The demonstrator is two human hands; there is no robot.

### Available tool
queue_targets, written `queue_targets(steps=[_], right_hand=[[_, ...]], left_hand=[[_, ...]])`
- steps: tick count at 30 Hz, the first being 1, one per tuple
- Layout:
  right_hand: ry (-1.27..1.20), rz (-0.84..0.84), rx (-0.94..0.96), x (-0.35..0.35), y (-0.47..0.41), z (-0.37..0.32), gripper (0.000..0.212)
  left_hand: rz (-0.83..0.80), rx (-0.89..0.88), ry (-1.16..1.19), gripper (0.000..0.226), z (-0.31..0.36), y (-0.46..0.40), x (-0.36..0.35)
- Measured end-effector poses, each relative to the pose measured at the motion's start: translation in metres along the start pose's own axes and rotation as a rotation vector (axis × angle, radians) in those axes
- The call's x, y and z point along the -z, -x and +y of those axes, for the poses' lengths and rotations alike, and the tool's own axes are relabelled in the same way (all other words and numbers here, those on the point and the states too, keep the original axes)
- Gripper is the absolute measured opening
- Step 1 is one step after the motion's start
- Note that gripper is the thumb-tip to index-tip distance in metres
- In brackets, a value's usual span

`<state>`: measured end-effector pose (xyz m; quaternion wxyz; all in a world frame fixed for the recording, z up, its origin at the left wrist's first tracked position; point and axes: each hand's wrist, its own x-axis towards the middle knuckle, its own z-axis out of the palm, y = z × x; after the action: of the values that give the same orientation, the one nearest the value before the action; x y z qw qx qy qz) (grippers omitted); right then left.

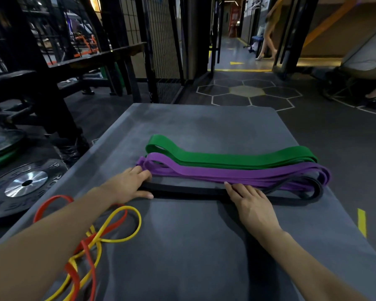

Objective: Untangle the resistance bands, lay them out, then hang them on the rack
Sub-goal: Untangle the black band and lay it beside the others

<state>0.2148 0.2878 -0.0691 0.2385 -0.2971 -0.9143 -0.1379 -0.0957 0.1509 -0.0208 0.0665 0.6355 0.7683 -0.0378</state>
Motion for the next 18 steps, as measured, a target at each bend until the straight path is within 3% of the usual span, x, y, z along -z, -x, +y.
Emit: queue_targets(steps=[2,4,6,9,14,18], right_hand=[[0.011,-0.005,0.001,-0.002,0.0,0.002,0.057],[0.014,0.005,-0.002,-0.004,0.001,0.003,0.052],[-0.019,0.018,-0.018,-0.005,0.003,0.004,0.044],[-0.067,0.004,-0.033,-0.003,0.005,0.002,0.041],[-0.084,0.002,-0.031,0.0,0.006,0.001,0.04],[-0.102,-0.004,-0.036,-0.003,0.007,0.002,0.043]], left_hand=[[0.095,-0.068,-0.067,0.07,0.0,0.003,0.003],[0.35,-0.264,-0.333,0.072,0.002,0.004,0.007],[0.502,-0.472,-0.499,0.057,0.007,0.008,0.01],[0.553,-0.658,-0.554,0.037,0.01,0.011,0.004],[0.627,-0.603,-0.595,0.042,0.012,0.02,0.004],[0.496,-0.441,-0.468,0.035,0.021,0.012,0.007]])
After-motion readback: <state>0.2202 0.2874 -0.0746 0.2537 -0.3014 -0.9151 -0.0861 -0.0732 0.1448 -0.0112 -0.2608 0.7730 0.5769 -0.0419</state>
